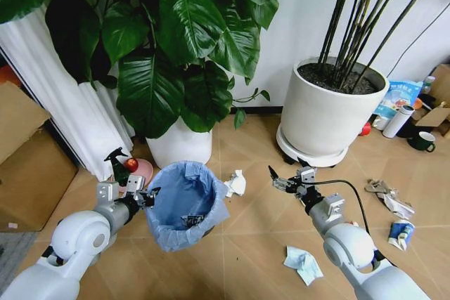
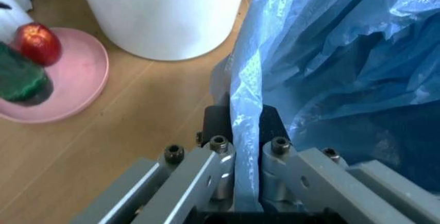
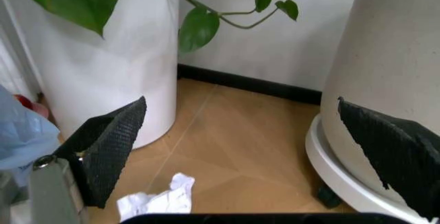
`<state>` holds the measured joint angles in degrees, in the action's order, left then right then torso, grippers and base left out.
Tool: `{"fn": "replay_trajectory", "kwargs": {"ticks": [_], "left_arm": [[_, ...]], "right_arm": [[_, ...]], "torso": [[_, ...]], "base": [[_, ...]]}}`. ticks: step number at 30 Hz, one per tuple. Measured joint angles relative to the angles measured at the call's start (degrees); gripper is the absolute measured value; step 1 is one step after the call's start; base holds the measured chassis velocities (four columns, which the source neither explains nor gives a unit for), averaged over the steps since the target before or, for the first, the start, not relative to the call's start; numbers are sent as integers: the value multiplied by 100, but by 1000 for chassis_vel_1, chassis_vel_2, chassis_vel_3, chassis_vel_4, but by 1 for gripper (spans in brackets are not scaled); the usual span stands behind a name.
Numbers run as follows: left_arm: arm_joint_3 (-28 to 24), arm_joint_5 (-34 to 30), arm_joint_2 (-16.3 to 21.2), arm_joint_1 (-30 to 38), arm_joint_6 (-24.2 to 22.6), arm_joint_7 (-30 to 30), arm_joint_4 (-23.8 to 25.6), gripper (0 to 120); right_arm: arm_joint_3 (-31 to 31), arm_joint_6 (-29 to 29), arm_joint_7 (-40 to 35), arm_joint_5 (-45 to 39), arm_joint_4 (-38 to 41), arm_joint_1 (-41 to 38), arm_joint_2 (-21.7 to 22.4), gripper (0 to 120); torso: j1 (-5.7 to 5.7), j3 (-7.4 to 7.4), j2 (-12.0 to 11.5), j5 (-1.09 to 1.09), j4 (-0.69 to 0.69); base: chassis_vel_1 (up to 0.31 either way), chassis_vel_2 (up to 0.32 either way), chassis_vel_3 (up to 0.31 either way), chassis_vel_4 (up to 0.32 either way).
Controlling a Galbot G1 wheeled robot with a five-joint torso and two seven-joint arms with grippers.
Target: Pick up the trash bin and place the garbage on the floor into it.
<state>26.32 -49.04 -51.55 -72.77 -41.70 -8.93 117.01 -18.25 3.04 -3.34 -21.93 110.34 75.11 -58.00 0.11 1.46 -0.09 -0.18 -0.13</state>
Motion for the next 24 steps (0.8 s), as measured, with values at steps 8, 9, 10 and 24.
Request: {"fn": "replay_trajectory", "kwargs": {"ticks": [8, 9, 10, 24], "left_arm": [[56, 114, -26, 0, 30, 191, -108, 0], [90, 178, -24, 0, 49, 294, -155, 0], [109, 203, -19, 0, 57, 350, -178, 0], [294, 346, 86, 153, 209, 923, -506, 0]], "right_arm": [[-296, -190, 455, 90, -92, 324, 163, 100], [-457, -255, 758, 118, -126, 450, 232, 100], [-560, -311, 979, 133, -151, 537, 280, 100], [-1814, -1014, 2483, 559, -881, 2503, 609, 100]], "torso": [[0, 1, 0, 1, 1], [0, 0, 0, 1, 1], [-1, -1, 0, 1, 1], [-1, -1, 0, 2, -1]], "base": [[-61, 49, 49, -51], [0, 0, 0, 0], [0, 0, 0, 0], [0, 0, 0, 0]]}}
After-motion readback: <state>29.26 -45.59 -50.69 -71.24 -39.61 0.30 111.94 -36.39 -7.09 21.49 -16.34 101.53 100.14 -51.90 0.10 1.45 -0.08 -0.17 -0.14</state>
